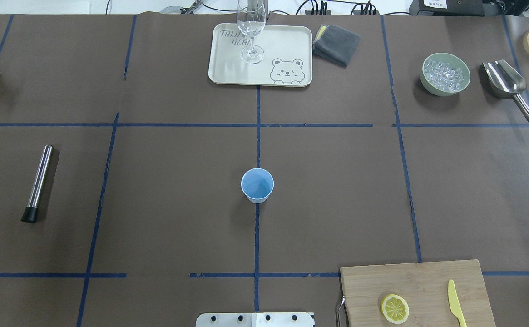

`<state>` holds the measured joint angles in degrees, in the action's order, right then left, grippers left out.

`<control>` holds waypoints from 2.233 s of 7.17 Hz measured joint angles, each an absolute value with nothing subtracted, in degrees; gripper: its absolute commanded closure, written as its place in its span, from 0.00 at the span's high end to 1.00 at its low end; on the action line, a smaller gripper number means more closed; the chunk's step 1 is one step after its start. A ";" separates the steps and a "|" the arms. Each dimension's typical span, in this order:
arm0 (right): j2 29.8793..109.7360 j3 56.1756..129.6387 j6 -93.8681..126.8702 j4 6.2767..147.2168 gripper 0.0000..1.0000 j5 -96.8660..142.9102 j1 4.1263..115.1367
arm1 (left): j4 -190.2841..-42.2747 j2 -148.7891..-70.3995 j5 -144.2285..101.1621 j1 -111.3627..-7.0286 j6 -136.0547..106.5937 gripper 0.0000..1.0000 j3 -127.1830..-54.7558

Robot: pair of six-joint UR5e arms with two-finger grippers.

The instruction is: Squeeze lemon into cup

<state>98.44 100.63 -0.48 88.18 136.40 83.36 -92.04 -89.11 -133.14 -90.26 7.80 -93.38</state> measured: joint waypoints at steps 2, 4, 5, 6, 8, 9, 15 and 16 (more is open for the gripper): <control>98.67 101.35 -0.42 88.19 1.00 136.67 83.64 | -92.76 -89.07 -133.34 -90.26 7.64 1.00 -94.28; 99.18 101.64 -0.27 88.20 1.00 136.78 83.68 | -93.03 -88.86 -133.71 -90.18 7.35 1.00 -95.62; 99.19 101.73 -0.22 88.16 1.00 136.93 83.65 | -93.47 -88.35 -134.72 -90.08 7.48 1.00 -96.13; 99.17 102.14 0.69 87.89 1.00 137.81 83.48 | -94.10 -87.52 -137.10 -89.98 7.60 1.00 -96.84; 99.96 104.04 10.74 81.33 1.00 140.82 78.80 | -98.59 -86.71 -139.92 -89.74 7.68 1.00 -97.18; 101.41 105.85 20.67 72.68 1.00 140.93 72.81 | -100.20 -86.46 -140.23 -89.61 7.67 1.00 -97.14; 102.44 123.46 76.54 55.40 0.97 112.00 22.71 | -101.24 -86.31 -140.36 -89.14 7.21 1.00 -97.17; 102.29 125.04 82.56 56.23 0.98 104.52 15.44 | -101.27 -86.33 -140.36 -89.13 7.21 1.00 -97.26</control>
<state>102.29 125.04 82.56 56.23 104.52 15.44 -101.27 -86.33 -140.36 -89.13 7.21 -97.26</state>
